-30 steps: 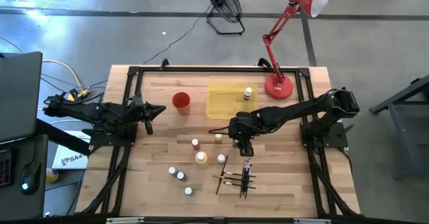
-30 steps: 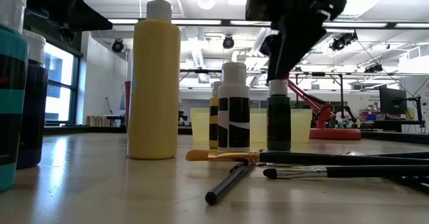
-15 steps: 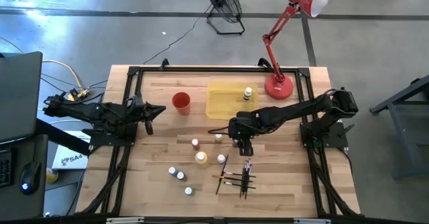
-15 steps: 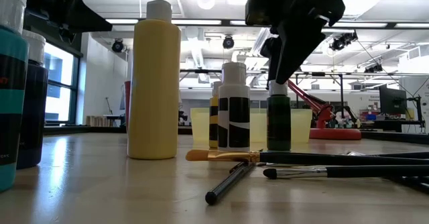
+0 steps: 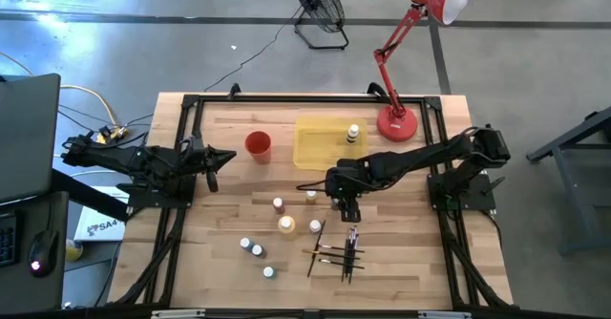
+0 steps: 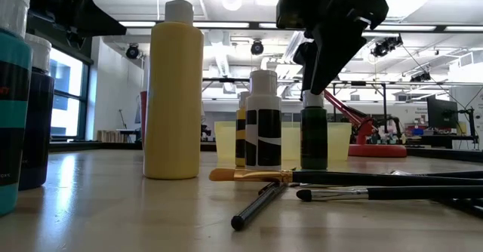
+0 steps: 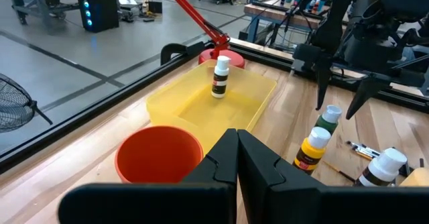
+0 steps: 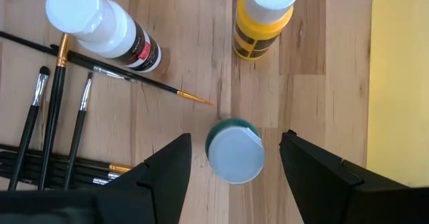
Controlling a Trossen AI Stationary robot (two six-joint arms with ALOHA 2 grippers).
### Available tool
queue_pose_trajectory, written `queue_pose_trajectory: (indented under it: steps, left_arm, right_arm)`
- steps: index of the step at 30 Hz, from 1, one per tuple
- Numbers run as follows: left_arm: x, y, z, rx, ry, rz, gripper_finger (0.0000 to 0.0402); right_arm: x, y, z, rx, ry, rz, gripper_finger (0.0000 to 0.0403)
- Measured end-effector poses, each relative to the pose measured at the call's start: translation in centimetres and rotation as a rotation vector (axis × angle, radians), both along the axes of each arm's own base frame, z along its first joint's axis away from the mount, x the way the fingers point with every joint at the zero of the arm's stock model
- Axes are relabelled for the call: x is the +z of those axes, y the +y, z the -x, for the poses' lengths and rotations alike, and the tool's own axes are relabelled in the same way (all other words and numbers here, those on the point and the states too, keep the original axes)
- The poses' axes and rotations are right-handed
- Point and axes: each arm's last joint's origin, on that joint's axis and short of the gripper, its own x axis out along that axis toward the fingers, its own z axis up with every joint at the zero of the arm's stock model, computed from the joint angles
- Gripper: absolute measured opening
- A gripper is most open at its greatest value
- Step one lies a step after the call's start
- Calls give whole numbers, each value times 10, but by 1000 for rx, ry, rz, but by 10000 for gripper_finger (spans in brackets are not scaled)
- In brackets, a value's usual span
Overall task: Pick & Place Paint Supplies
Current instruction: Put the green paint bottle into the yellow bin
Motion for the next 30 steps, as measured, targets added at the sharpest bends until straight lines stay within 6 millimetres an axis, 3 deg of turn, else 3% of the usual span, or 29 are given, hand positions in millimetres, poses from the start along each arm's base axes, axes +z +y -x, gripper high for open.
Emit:
queue_pose_trajectory:
  steps: [18, 24, 30]
  left_arm:
    - [0, 0, 0, 0, 0, 0, 0]
    - [0, 0, 0, 0, -1, 0, 0]
    - [0, 0, 0, 0, 0, 0, 0]
  right_arm:
    - [0, 0, 0, -2, -2, 4, 219]
    - [-12, 1, -5, -2, 35, 8, 219]
    - [-13, 1, -5, -4, 35, 3, 219]
